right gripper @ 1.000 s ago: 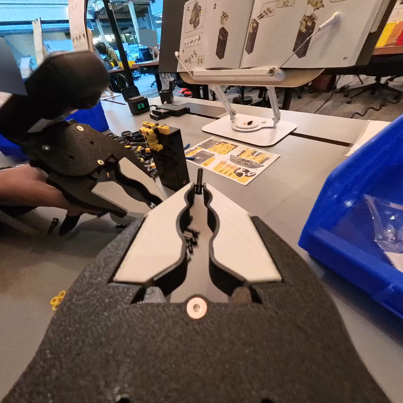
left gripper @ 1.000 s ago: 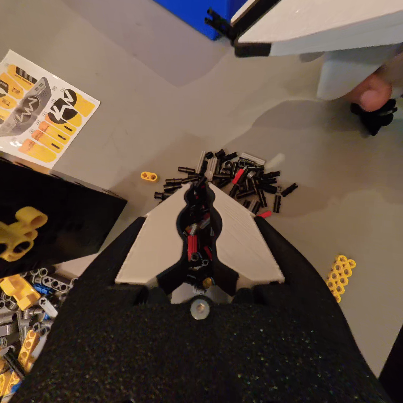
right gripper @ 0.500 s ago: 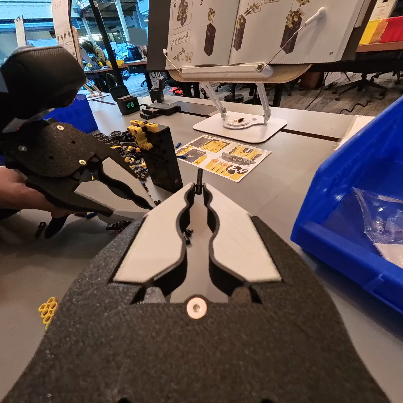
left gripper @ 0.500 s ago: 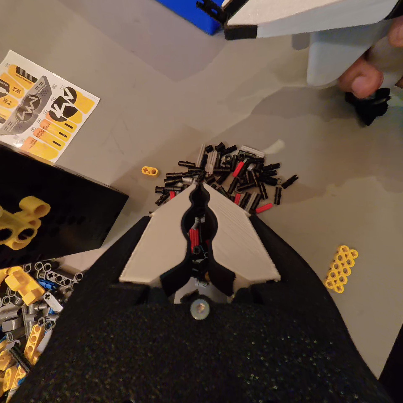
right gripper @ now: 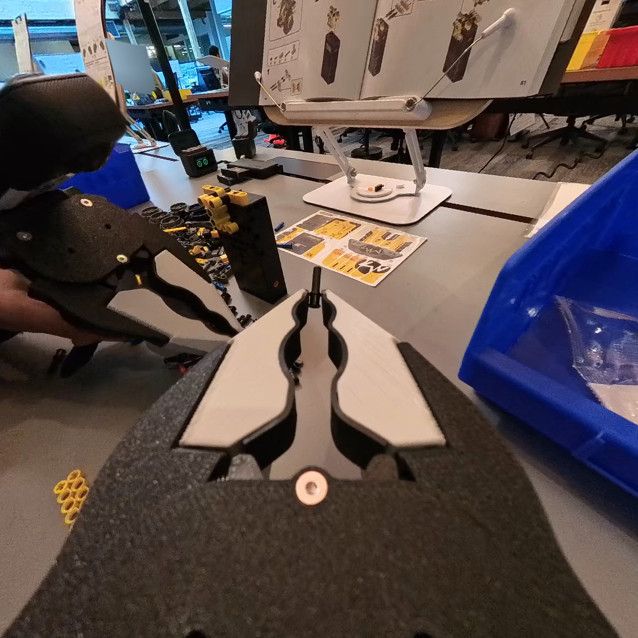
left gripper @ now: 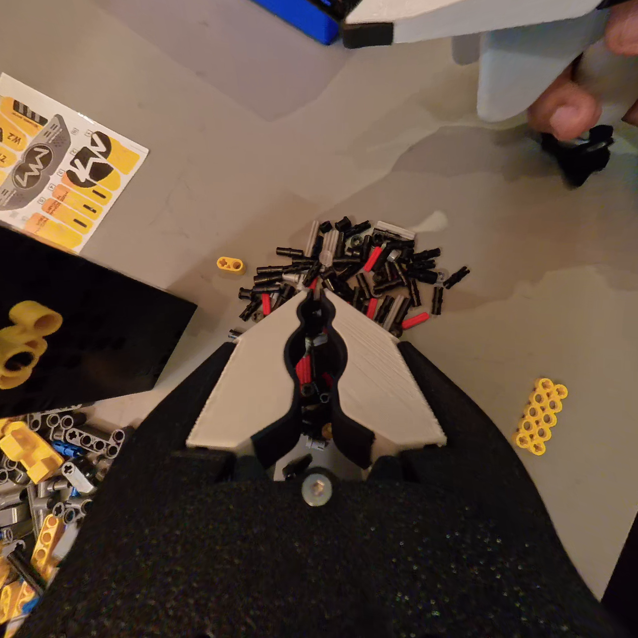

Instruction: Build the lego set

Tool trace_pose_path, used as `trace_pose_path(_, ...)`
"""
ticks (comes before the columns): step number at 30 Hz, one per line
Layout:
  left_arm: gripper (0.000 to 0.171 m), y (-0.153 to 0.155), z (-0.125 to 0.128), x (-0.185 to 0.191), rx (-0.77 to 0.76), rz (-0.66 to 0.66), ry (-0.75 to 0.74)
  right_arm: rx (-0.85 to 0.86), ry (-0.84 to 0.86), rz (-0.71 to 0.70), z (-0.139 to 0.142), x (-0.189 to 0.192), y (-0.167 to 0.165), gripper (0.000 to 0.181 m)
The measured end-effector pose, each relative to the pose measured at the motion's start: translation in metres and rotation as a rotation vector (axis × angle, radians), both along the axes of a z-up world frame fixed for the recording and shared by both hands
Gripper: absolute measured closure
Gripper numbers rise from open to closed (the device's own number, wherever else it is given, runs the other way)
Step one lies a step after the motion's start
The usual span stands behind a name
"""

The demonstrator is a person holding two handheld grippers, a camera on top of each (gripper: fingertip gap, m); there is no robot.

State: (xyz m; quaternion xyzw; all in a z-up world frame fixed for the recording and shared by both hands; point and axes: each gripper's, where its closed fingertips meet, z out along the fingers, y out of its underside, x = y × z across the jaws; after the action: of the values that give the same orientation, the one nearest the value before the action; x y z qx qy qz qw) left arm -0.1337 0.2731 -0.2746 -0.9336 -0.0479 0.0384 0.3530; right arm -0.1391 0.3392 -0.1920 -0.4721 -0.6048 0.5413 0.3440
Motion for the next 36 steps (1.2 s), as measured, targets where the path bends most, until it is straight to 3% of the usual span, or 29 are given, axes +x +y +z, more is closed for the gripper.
trace_pose_path(16,0.162,0.004,0.000,0.014,0.001,-0.051,-0.035,-0.139,0.053,0.027,0.016,0.005,0.002,0.176)
trace_pose_path(25,0.164,0.006,-0.001,0.012,0.002,-0.042,-0.032,-0.107,0.037,0.026,0.011,0.004,-0.001,0.175)
trace_pose_path(32,0.165,0.005,0.020,0.009,0.093,-0.033,-0.035,-0.095,0.036,0.021,0.011,0.004,0.000,0.176)
trace_pose_path(36,0.165,-0.024,0.054,-0.007,0.206,0.013,0.036,-0.042,0.030,0.006,0.007,0.003,0.000,0.175)
